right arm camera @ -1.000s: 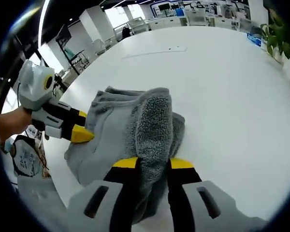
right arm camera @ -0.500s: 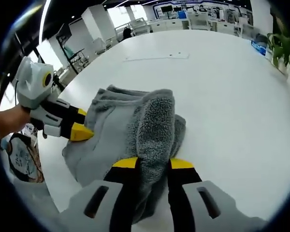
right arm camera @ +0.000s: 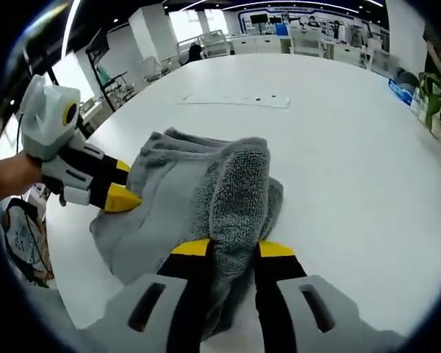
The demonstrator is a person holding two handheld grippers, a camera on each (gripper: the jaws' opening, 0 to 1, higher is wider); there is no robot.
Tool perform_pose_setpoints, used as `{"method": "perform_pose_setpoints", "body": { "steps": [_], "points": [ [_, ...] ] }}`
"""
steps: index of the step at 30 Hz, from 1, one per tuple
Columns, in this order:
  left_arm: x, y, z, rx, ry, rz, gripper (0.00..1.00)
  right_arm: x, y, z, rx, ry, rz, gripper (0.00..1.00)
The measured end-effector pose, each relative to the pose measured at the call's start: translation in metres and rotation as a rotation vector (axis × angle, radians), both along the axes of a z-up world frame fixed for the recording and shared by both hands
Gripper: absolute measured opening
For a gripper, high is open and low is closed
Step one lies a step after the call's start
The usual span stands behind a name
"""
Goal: Fold the towel on the table until its edges align and the towel forms a compact rectangular stack.
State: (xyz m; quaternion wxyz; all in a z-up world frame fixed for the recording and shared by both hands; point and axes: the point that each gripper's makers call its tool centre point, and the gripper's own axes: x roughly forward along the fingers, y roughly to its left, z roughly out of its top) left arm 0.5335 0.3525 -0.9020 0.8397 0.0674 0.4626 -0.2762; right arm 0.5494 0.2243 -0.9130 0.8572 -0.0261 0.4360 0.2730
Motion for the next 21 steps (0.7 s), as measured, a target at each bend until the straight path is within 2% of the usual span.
{"method": "perform_pose_setpoints", "body": {
  "steps": [7,10,15,18,21],
  "points": [
    [0.009,0.000,0.004,0.014,-0.013,0.003,0.24,0.018,0.002,0.000,-0.029,-0.028,0.026,0.21],
    [0.009,-0.001,0.005,0.037,-0.024,-0.013,0.23,0.020,0.002,0.001,-0.039,-0.026,0.030,0.21],
    [0.009,0.002,0.006,0.034,-0.025,-0.002,0.24,0.018,-0.001,0.005,-0.029,-0.021,0.022,0.23],
    [0.013,0.007,0.011,0.060,-0.065,-0.004,0.32,0.020,-0.005,0.014,0.037,-0.062,-0.031,0.26],
    [0.018,0.011,0.019,0.092,-0.134,-0.027,0.39,0.020,-0.010,0.022,0.075,-0.097,-0.060,0.33]
  ]
}}
